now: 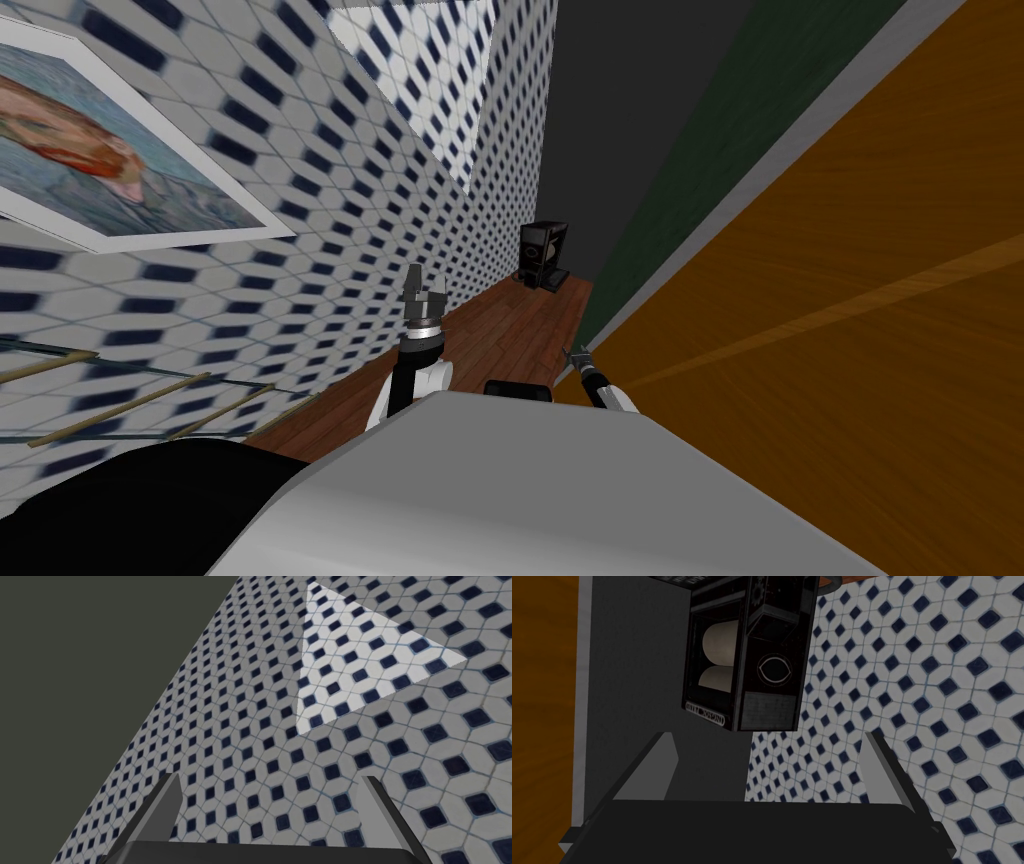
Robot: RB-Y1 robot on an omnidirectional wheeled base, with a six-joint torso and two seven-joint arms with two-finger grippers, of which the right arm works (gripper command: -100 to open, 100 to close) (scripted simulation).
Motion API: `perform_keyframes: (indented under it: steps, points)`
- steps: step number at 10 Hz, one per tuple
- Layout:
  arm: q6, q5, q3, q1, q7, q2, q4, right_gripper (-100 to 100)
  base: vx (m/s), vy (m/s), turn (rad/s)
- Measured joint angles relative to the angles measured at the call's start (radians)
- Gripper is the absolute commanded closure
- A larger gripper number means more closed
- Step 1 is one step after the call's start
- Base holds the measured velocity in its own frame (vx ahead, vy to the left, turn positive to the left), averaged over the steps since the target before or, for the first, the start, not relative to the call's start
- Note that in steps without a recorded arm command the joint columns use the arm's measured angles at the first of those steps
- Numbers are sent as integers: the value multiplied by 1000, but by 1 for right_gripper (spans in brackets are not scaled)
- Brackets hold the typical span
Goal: Push the door open
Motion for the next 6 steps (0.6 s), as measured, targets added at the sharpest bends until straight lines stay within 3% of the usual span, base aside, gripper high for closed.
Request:
perform_keyframes:
  steps: [2,4,6]
  points:
    - [-38,-5,21,10,-16,-15,2,-100,-5,-17,-36]
    - [-80,-11,24,21,-11,-12,11,-100,-1,-20,-7]
    - [-101,-15,31,19,-19,-19,24,-100,-4,-23,-31]
